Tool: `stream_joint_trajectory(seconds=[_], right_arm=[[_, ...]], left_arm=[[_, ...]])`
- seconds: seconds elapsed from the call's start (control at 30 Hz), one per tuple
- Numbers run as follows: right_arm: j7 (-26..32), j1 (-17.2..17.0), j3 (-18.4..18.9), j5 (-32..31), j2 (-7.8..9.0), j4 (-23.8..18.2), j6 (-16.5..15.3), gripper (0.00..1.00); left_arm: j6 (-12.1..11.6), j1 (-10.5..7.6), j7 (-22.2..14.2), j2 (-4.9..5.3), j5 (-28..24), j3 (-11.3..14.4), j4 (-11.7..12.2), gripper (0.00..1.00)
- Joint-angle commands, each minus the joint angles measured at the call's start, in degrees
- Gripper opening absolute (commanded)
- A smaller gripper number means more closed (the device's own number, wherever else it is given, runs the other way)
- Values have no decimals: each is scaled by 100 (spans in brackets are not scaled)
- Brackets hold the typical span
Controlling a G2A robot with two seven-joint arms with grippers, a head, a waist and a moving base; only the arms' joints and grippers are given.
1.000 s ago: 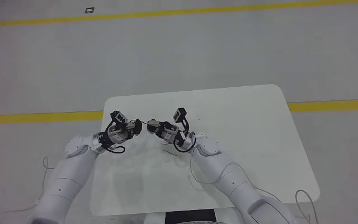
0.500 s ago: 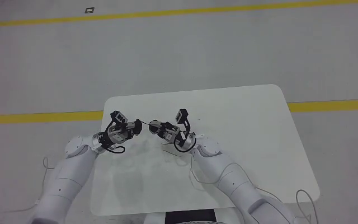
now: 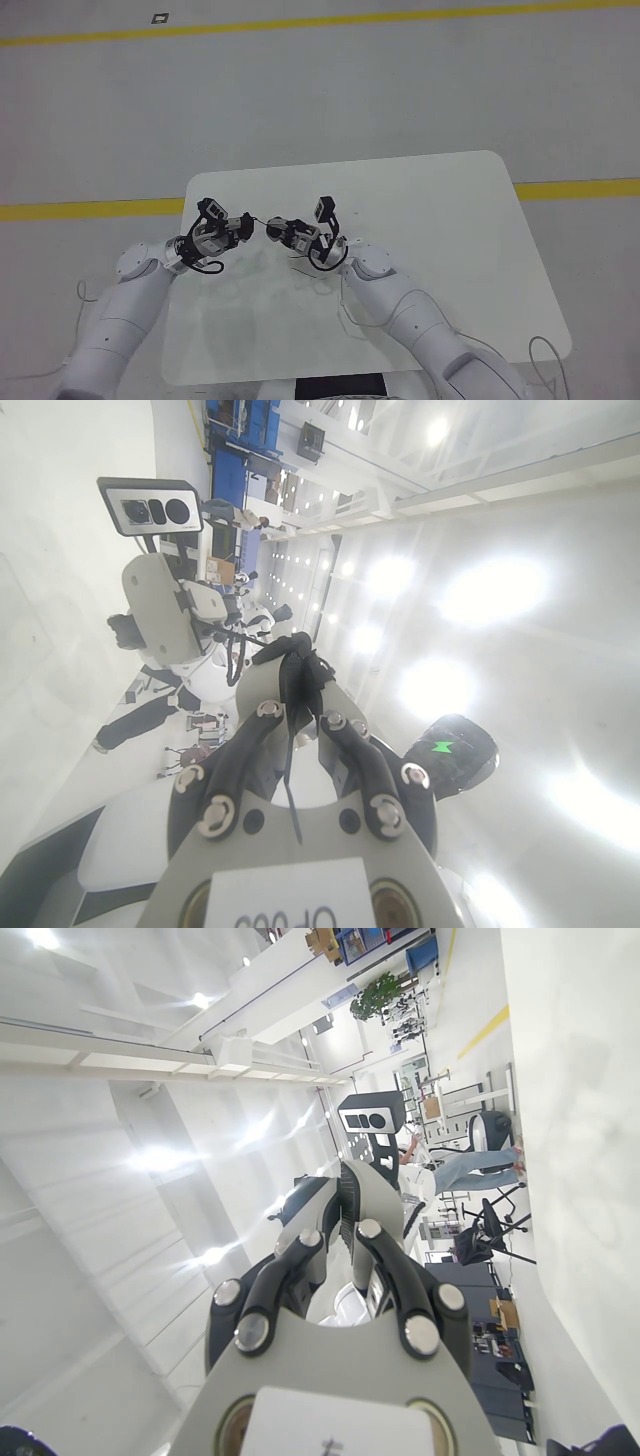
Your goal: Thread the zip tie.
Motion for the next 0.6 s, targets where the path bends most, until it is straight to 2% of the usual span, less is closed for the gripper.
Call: stream_joint_trajectory(seconds=[0.0,0.57], right_arm=[[-24,8,-13,-19,1,10,29,0],[-204,58,-78,-151,23,33,196,0]], left_arm=[[0,0,0,0,0,0,0,0],[0,0,0,0,0,0,0,0]])
